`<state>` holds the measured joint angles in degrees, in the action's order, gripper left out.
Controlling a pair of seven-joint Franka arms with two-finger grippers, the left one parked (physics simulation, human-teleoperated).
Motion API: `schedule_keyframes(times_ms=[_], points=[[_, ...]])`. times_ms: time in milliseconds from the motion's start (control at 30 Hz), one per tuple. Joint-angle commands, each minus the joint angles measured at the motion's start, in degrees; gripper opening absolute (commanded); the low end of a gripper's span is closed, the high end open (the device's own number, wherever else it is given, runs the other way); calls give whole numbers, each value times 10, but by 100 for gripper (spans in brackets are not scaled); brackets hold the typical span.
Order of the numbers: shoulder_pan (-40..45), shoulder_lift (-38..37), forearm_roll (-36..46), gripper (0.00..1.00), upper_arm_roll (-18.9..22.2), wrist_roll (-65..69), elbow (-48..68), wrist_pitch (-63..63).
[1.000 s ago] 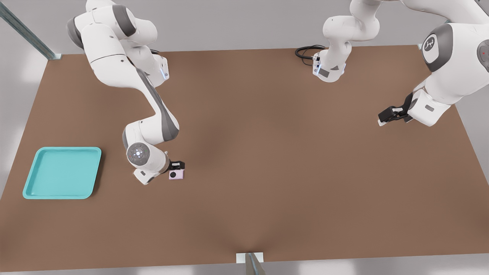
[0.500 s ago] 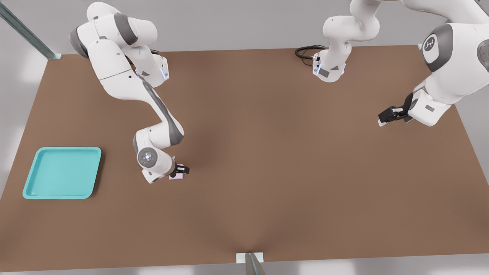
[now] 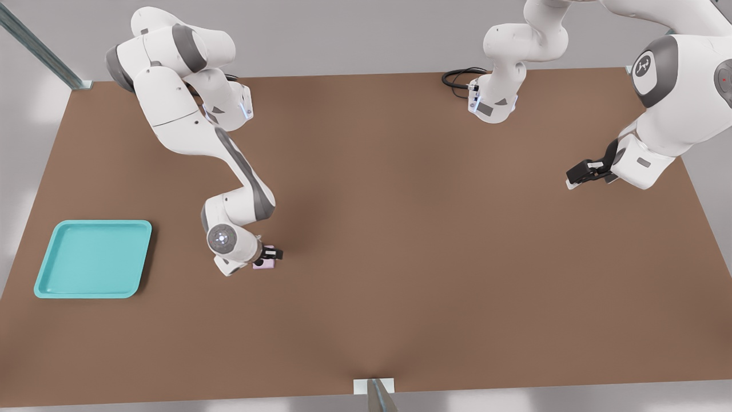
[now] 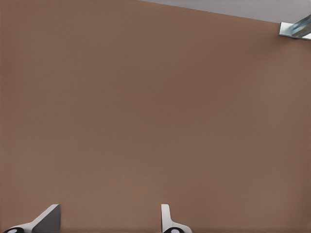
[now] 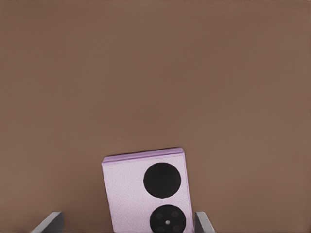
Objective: Keep left arm still and place phone on the tray with right arm
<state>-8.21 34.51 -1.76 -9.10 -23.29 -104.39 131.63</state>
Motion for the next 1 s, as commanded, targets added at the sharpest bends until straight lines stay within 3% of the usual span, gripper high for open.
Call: schedule_keyframes(times_ms=[0,267,333,700,967], points=[[3,1,2,100,1,158,0,8],[9,-1,3,100,1,199,-6,9],[15,1,34,100,1,234,-6,14],[17,14,37,100,-1,241,-12,27],[14,16,93,100,0,216,-13,35]])
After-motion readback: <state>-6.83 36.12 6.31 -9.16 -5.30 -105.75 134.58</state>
